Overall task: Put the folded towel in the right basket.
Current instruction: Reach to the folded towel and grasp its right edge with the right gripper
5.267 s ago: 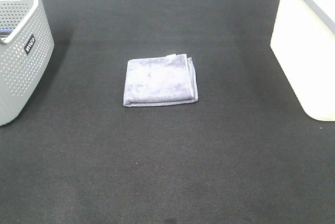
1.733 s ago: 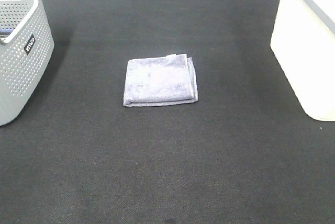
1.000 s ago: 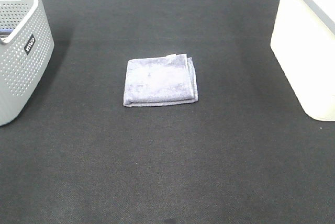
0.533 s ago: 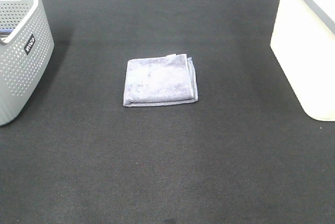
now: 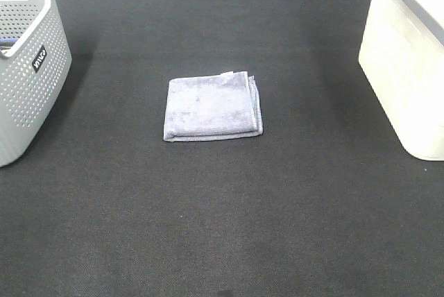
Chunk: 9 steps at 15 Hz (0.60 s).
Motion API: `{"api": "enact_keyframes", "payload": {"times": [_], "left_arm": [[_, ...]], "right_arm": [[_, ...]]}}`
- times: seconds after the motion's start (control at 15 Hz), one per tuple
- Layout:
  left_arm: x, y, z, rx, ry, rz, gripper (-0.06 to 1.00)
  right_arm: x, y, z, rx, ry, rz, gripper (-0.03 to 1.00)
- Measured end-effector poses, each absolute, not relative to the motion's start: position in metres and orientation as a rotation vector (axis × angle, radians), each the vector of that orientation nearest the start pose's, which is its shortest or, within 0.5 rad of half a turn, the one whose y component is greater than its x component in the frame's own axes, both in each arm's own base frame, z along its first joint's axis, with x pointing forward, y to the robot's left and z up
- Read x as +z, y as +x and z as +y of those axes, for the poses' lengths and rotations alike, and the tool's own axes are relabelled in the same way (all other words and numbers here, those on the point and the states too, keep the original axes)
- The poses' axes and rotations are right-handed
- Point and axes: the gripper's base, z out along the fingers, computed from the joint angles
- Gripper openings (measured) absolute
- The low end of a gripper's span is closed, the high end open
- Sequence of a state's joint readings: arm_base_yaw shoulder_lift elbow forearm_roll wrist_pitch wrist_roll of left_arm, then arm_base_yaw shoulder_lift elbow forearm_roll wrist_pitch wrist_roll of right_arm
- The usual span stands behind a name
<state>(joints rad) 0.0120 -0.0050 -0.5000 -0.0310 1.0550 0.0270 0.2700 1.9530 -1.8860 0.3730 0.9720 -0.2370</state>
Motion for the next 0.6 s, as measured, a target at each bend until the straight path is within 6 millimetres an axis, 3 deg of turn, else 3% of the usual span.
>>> {"api": "enact_keyframes", "payload": {"times": [0.33,0.4,0.6], "left_arm": [[0.278,-0.005,-0.003,-0.013,0.017,2.033,0.97],[0.278,-0.005,-0.003,-0.013,0.017,2.033,0.97],[0.278,-0.005,-0.003,-0.013,0.017,2.033,0.97]], "right_arm": [[0.244,0.455,0.164,0.655,-0.449,2.663,0.71],[0.218,0.462,0.169,0.715,-0.440,2.764,0.71],[0.184,0.482,0.177,0.756,-0.451,2.820,0.71]]}}
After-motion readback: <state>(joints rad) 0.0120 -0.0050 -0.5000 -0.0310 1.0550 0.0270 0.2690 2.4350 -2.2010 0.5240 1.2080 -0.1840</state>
